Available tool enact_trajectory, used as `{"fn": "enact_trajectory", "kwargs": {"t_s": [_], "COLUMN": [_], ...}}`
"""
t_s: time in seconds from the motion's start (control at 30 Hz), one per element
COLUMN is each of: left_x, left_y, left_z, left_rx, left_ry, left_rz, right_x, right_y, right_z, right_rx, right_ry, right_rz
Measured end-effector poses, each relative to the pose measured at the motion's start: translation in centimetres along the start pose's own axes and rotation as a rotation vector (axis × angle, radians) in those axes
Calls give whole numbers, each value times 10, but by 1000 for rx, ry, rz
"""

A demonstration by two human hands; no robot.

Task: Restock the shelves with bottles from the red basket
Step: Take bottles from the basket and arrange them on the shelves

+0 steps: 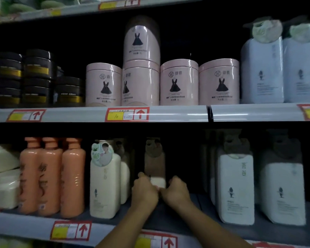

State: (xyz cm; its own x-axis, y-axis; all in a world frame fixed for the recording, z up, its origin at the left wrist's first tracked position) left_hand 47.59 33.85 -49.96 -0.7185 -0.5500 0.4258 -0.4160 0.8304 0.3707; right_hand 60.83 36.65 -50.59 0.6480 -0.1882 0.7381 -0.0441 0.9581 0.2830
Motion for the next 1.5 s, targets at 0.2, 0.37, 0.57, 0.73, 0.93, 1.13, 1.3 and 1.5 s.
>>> {"fn": "enact_trajectory", "kwargs": {"t_s": [0.2,0.37,0.57,0.73,0.93,1.13,1.3,1.5], "left_x": [19,24,0,-53,-139,-198,-208,-220], "left_y": [-56,-131,-229,-299,-386,-457,-498,-504], "left_z": [-38,-57,-38,-7,60,156,178,165], "left_rx": [-83,-180,-272,-211,-37,142,63,-99], "left_ry": [-104,-214,-236,-279,-310,-195,-220,-246], "left_rz": [14,44,222,397,623,841,898,1125], "right_x": [56,98,113,84,27,-37,-66,-79], "right_y": [-53,-124,-214,-270,-335,-397,-466,-471], "right_z": [-4,-18,-88,-173,-299,-444,-523,-524], "right_rx": [150,271,353,276,131,-4,-237,-168], "right_ry": [15,15,20,-26,-154,-584,-673,-758], "right_rz": [-40,-101,-45,58,231,866,1201,1087]}}
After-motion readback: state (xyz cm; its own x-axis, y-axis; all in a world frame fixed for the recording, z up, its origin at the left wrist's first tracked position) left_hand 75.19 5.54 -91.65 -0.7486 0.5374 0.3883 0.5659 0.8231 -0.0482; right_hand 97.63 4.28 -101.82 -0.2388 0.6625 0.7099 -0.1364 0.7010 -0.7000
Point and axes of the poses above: each hand's wrist, its own y-axis towards the middle knuckle, its own x-axis out of the back of the hand, z = x × y, the point moved 8 cm from there along y, towards the middle knuckle, and after that the axes turned 12 degrees about -y, right-handed, at the moved point
